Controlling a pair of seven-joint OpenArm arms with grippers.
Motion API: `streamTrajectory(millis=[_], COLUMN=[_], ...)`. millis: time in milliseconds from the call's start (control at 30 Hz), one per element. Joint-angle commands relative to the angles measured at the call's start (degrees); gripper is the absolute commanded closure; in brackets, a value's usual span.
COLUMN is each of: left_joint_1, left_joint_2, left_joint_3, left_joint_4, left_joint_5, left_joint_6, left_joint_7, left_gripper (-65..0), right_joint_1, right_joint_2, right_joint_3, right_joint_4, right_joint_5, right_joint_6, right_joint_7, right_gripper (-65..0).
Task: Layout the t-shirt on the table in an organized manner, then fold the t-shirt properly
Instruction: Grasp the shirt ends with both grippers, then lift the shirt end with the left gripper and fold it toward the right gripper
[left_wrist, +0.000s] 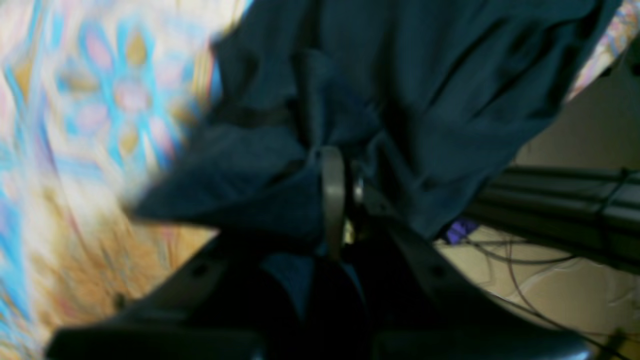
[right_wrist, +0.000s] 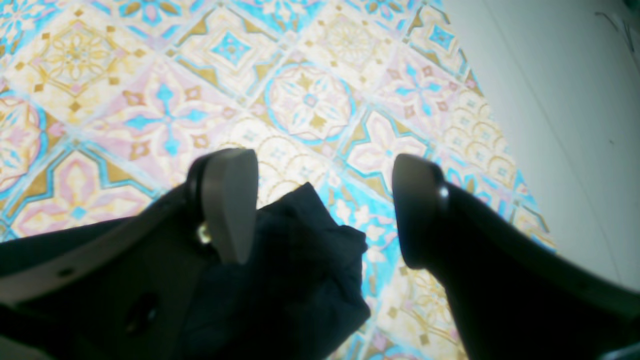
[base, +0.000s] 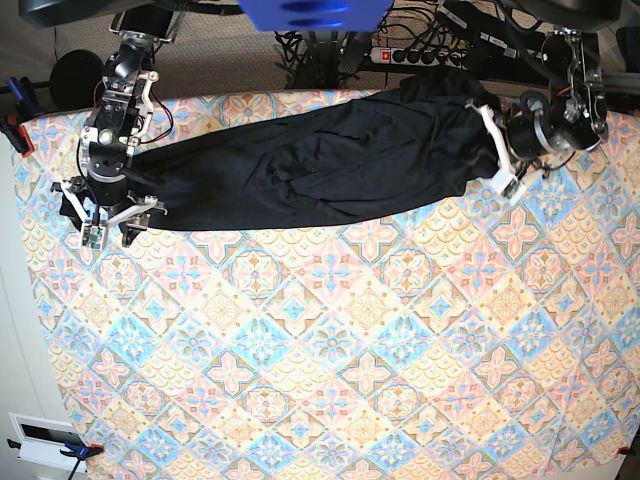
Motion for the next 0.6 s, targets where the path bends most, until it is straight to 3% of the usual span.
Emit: streamTrajectory(millis=[0,200,433,567], left_joint_1=[-2.39,-12.59,-24.45,-29.82], left_joint_2=[-0.40,0.30,10.06,14.11], left_joint_3=[0.76,8.76,15.61,22.47], left_joint_4=[1.68,2.38,2.21,-0.61], left_joint_5=[-2.81,-8.08,-7.64,-4.56], left_joint_6=[-0.08,-0.08,0.23,4.54], left_joint_7=[-1.93,1.06,10.20,10.64], left_gripper=[0.0,0.0,0.0,0.0], right_joint_1=[0.61,-1.76,-1.76,-1.76], right_joint_2=[0.63,0.63,0.63,0.63], right_joint_3=[0.22,0.22,0.31,0.40], right_joint_4=[1.16,1.16,1.16,1.16], right_joint_5=[-0.10,-0.10,-0.10,-0.01], right_joint_6=[-0.17,-0.17,-0.17,-0.17], right_joint_7=[1.53,1.53,1.53,1.53], right_gripper=[-40.3,-40.3,-40.3,-40.3])
